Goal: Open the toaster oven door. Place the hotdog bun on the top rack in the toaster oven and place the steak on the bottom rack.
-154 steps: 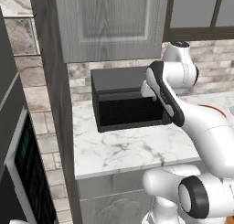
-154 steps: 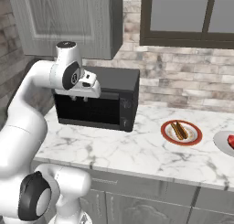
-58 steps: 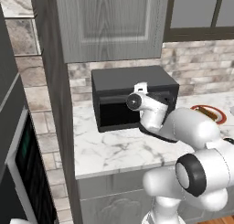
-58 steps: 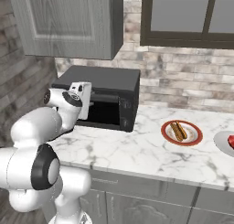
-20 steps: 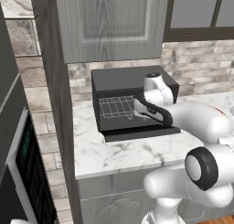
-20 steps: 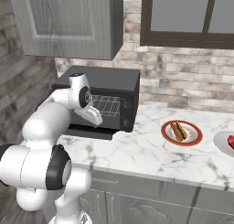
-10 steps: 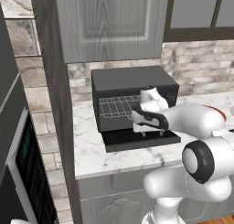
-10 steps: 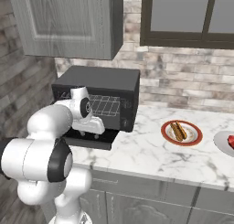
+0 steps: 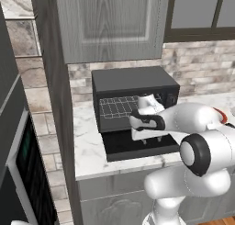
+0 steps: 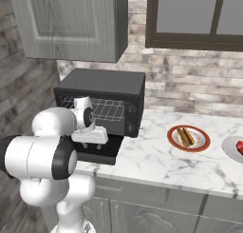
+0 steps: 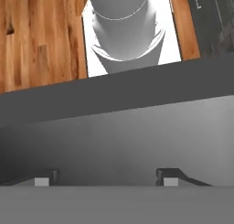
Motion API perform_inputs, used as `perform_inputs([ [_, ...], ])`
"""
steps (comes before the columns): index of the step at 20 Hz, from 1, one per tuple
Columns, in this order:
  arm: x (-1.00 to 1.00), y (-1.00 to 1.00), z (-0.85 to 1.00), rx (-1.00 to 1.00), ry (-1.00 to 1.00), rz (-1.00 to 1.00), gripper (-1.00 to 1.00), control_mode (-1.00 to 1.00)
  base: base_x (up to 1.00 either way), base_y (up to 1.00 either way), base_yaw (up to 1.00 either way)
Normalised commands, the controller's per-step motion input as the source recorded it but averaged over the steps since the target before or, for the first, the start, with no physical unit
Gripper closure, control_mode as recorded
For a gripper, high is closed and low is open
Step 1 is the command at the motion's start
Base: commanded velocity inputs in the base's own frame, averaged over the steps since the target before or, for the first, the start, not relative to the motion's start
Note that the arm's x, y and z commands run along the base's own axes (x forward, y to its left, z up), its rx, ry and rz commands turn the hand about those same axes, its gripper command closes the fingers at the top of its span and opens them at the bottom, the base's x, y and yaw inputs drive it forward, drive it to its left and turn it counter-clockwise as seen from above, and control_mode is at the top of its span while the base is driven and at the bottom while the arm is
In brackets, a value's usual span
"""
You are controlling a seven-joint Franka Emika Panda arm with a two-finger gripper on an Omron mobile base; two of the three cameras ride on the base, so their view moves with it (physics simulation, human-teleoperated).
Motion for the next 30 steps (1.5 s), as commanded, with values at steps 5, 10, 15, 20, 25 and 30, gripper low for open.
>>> perform_inputs([
  [5,-0.26,0.00,-0.50,0.03,0.09,0.08,-1.00,-1.00,0.00,0.00,0.00],
  [10,-0.75,0.00,-0.19,0.03,0.00,0.03,-1.00,-1.00,0.00,0.00,0.00],
  [15,-0.68,0.00,0.00,0.01,-0.12,0.00,-1.00,-1.00,0.00,0.00,0.00],
  [20,-0.09,0.09,0.34,0.03,-0.32,0.00,-1.00,-1.00,0.00,0.00,0.00],
  [25,0.17,0.08,0.67,0.08,-0.17,0.00,-1.00,-1.00,0.00,0.00,0.00],
  [30,0.21,0.03,0.78,0.14,-0.03,0.00,-1.00,-1.00,0.00,0.00,0.00],
])
